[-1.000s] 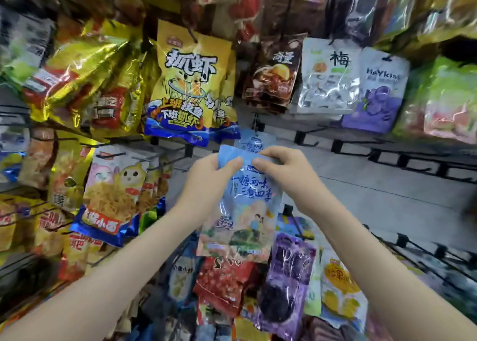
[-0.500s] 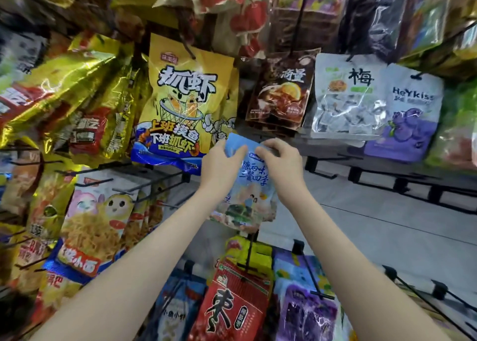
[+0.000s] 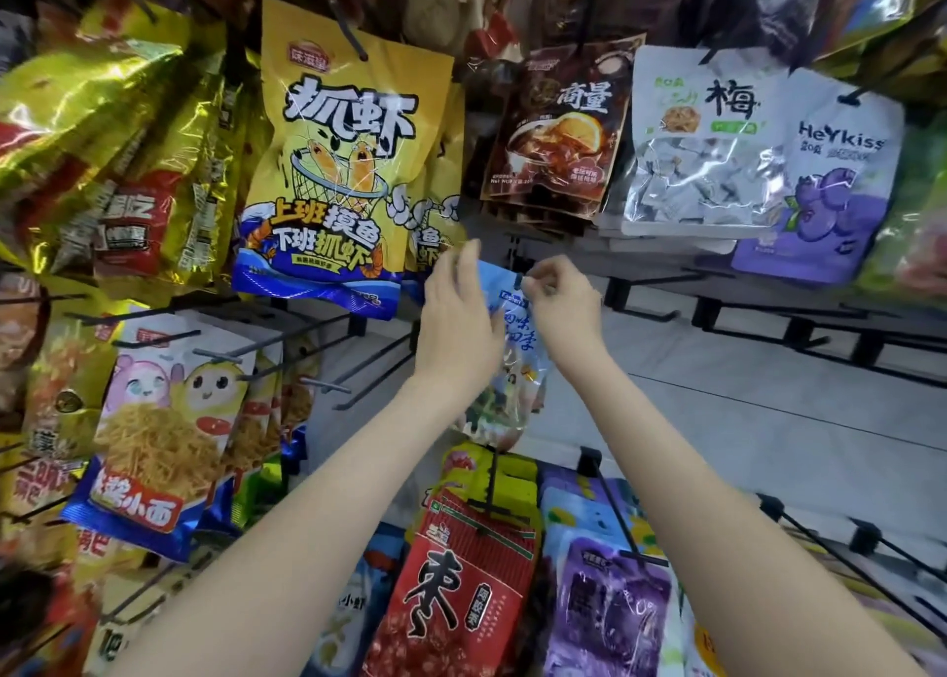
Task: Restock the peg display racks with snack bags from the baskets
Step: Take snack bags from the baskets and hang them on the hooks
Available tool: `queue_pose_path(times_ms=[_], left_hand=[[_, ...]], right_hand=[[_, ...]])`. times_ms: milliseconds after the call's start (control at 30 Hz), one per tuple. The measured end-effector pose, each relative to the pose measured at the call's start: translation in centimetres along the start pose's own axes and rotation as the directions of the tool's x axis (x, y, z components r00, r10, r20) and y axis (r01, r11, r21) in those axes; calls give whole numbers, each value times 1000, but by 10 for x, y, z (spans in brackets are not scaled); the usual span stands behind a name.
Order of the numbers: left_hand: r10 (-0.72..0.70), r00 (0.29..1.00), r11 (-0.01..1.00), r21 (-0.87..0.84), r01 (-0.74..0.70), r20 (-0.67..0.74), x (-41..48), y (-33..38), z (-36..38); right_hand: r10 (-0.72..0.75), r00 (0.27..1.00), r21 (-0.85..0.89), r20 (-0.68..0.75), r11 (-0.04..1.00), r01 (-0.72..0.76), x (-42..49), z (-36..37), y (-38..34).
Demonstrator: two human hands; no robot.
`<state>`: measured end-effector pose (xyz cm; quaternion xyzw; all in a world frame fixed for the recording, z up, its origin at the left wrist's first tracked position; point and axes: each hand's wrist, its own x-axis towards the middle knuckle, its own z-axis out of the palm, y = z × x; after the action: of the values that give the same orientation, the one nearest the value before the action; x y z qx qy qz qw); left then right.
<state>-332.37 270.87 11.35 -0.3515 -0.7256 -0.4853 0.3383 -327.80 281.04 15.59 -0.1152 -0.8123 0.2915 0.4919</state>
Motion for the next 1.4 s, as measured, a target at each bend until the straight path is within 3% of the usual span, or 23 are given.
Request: queue_pose_path(times_ms=[67, 133, 200, 267, 500, 667, 867, 967, 1033, 1100, 1133, 1233, 1300, 1400], left_hand=[[143, 982, 953, 252, -170, 125, -2, -11, 14], [107, 944, 904, 366, -223, 313, 1, -23, 26], [50, 903, 894, 385, -231, 426, 4, -33, 34], [52, 893, 902, 364, -234, 447, 3, -39, 40], [110, 911, 959, 199, -202, 398, -19, -33, 31], [118, 951, 992, 7, -125, 286, -92, -9, -4], [75, 973, 995, -86, -58, 217, -244, 29, -42], [-43, 956, 996, -65, 64, 290, -350, 41, -40], [-134, 917, 990, 9, 141, 376, -434, 48, -26], [-296, 830, 955, 149, 255, 473, -524, 52, -9], [-402, 749, 915, 230, 330, 527, -572, 53, -1], [-661, 436, 740, 433, 515, 611, -711, 54, 21], [-760, 196, 599, 550, 582, 620, -796, 57, 33], [-809, -38, 447, 655, 610, 587, -902, 58, 52]], right_hand=[[-103, 992, -215, -70, 973, 86, 4, 9, 10], [-271, 955, -518, -116, 837, 175, 6, 16, 22], [-357, 933, -684, -41, 690, 235, 5, 19, 34], [-297, 949, -722, 106, 633, 279, 0, 18, 42], [-176, 947, -648, 270, 694, 314, -39, 3, 43], [-318, 929, -350, 190, 862, 367, -106, -22, 38], [-351, 895, -42, 276, 925, 377, -252, -79, 41], [-336, 838, 88, 431, 939, 331, -347, -101, 77], [-267, 765, 144, 586, 963, 226, -415, -109, 117], [-134, 668, 115, 732, 991, 73, -488, -115, 169], [-43, 613, 63, 789, 998, -11, -525, -119, 197], [225, 386, -163, 895, 969, -186, -631, -136, 282], [401, 252, -331, 881, 901, -279, -692, -152, 332], [536, 76, -503, 841, 825, -258, -776, -170, 398]])
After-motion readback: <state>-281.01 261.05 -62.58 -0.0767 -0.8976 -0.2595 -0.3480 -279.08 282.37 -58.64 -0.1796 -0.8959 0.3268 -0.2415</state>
